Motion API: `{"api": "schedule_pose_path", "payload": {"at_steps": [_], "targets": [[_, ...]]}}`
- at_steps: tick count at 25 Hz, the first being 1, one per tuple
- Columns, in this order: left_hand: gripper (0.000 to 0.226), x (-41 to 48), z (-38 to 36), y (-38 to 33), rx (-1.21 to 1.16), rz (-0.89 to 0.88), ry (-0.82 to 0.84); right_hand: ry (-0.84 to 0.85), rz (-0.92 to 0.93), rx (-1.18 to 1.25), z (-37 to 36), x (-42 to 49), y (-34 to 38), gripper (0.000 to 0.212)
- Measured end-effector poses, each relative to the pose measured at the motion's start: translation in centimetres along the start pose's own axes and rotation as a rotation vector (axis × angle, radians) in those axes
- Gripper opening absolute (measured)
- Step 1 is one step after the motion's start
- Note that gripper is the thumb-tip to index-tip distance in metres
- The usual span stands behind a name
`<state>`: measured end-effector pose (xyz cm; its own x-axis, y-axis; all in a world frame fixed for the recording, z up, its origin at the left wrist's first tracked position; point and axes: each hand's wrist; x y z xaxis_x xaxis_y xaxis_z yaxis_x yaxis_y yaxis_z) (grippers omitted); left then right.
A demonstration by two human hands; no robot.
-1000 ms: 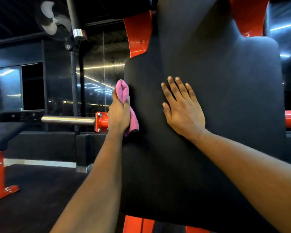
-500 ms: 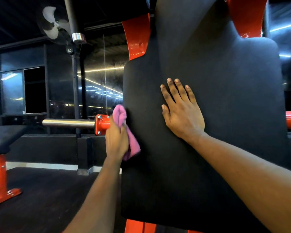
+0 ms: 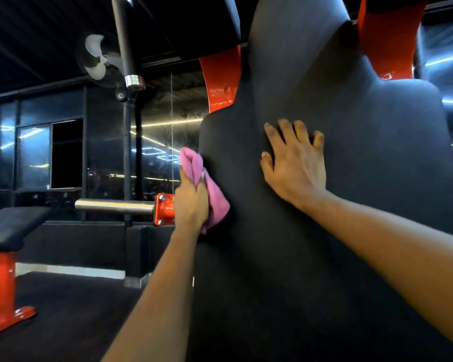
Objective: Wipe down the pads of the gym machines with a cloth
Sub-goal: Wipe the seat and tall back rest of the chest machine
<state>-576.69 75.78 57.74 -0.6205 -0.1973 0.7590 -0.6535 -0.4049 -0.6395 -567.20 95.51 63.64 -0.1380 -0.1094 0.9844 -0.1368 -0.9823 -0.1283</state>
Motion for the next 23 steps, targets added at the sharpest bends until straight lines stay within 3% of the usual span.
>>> {"api": "schedule_pose_path", "payload": {"at_steps": [3, 5, 10, 16, 20, 23], "targets": [[0.052, -2.3, 0.1, 3.0, -0.104, -0.035, -0.015, -0.009, -0.083, 0.008, -0.6, 1.1, -0.6, 0.061], [0.044, -2.0, 0.2, 2.2, -0.040, -0.090, -0.047, -0.004, -0.073, -0.006, -1.2, 0.6, -0.5, 0.060], [0.038, 7.0, 0.7, -5.8, 0.180, -0.176, -0.105, -0.009, -0.076, 0.001, -1.1, 0.7, -0.6, 0.060], [0.036, 13.2, -0.2, -13.2, 0.478, -0.478, 0.060, -0.011, -0.069, -0.010, -1.1, 0.5, -0.7, 0.060], [0.057, 13.1, 0.7, -8.5, 0.065, -0.495, 0.113, -0.018, -0.074, -0.004, -1.0, 0.4, -0.6, 0.060], [0.050, 12.7, 0.5, -7.6, -0.103, -0.310, 0.044, -0.025, -0.076, 0.008, -1.0, 0.3, -0.5, 0.059]]}}
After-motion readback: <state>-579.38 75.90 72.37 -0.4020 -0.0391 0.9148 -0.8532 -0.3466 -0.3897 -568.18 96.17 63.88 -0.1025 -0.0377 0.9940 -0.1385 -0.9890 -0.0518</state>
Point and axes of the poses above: each hand's wrist, its own x-axis towards the middle knuckle, its own z-axis out of the back of the hand, y = z × x, and after that the axes turned 6 degrees about x, right-handed
